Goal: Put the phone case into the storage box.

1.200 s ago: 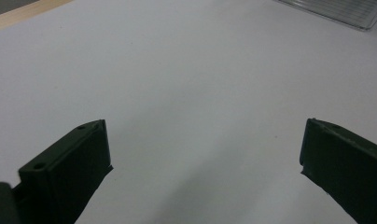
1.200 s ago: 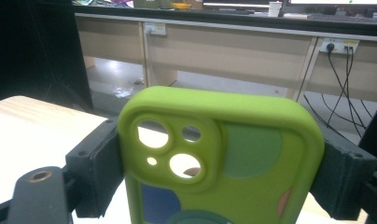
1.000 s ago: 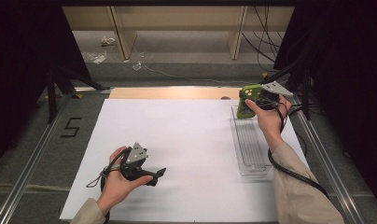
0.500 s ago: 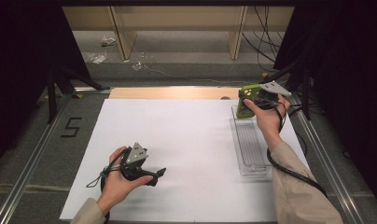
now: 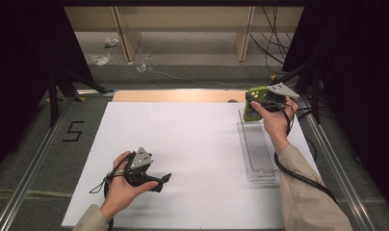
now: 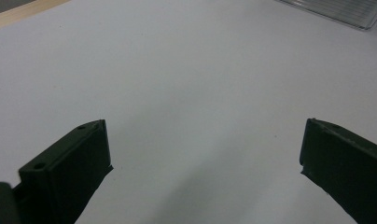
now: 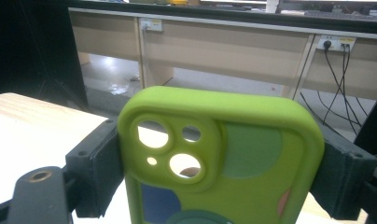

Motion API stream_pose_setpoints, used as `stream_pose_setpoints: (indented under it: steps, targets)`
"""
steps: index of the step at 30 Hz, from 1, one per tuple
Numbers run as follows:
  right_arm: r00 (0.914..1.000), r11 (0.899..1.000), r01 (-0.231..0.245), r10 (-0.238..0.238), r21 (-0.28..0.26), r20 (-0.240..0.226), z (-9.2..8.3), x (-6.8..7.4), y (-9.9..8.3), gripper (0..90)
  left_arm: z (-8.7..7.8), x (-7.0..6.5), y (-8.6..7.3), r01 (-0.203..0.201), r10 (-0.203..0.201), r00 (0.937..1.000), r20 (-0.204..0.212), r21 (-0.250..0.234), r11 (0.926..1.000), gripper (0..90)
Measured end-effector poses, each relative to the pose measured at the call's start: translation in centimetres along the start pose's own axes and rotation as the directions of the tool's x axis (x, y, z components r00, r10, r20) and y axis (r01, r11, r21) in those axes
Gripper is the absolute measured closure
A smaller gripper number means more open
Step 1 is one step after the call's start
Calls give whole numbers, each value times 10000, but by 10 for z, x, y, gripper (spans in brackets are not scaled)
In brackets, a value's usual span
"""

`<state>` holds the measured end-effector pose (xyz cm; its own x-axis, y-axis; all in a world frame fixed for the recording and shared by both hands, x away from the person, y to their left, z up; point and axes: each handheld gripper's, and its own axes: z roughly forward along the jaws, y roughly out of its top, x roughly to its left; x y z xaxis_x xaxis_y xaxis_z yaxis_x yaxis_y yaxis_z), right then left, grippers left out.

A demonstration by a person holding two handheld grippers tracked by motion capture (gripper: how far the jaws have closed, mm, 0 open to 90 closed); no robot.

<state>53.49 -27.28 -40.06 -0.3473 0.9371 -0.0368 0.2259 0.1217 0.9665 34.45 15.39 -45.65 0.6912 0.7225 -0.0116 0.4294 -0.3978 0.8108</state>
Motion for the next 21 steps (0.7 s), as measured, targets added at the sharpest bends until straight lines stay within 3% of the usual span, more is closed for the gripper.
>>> stream_pose_setpoints:
  steps: [21]
  targets:
    - [9999, 9994, 37, -42, 349, 154, 11, 2, -1, 171, 0, -1, 0, 14, -14, 10000, 13, -19, 10000, 11]
